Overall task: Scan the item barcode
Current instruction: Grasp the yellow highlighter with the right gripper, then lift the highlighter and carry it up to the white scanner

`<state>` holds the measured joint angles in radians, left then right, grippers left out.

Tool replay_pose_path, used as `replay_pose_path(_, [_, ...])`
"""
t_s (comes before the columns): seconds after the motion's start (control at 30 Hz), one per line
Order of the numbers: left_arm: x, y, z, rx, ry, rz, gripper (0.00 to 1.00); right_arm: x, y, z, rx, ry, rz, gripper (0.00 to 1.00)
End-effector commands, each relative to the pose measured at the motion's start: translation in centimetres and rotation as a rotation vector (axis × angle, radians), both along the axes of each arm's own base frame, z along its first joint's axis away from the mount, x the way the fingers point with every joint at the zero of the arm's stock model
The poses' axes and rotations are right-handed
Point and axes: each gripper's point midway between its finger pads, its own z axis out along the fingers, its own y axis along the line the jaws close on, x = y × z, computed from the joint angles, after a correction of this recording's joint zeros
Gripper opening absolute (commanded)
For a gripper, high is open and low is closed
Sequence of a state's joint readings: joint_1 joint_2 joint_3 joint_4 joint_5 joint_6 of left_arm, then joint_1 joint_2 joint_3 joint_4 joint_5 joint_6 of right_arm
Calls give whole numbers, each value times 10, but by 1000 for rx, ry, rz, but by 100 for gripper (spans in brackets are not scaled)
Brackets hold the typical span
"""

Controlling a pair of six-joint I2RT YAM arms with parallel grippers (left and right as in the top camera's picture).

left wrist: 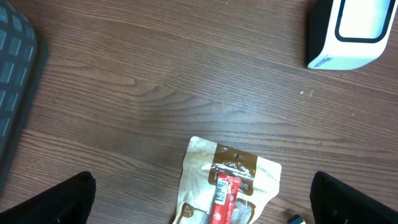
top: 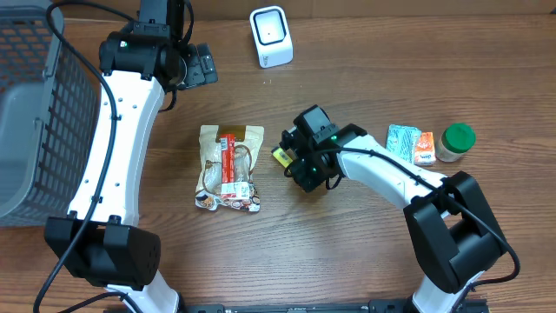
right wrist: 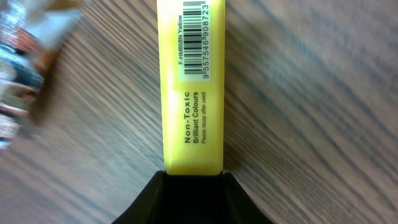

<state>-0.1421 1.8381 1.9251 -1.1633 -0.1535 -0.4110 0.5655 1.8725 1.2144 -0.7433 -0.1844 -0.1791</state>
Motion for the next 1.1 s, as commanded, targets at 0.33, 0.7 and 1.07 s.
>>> replay_pose_path(0.33, [-1, 0, 19, 6, -46, -12, 100, 31, 48, 136, 226, -82, 2, 3])
replay_pose_path(0.7, [-1, 0, 19, 6, -46, -12, 100, 70, 47, 234, 261, -298, -73, 3])
replay_pose_path(1.07, [-1, 0, 19, 6, -46, -12, 100, 111, 48, 206, 39, -521, 149, 4])
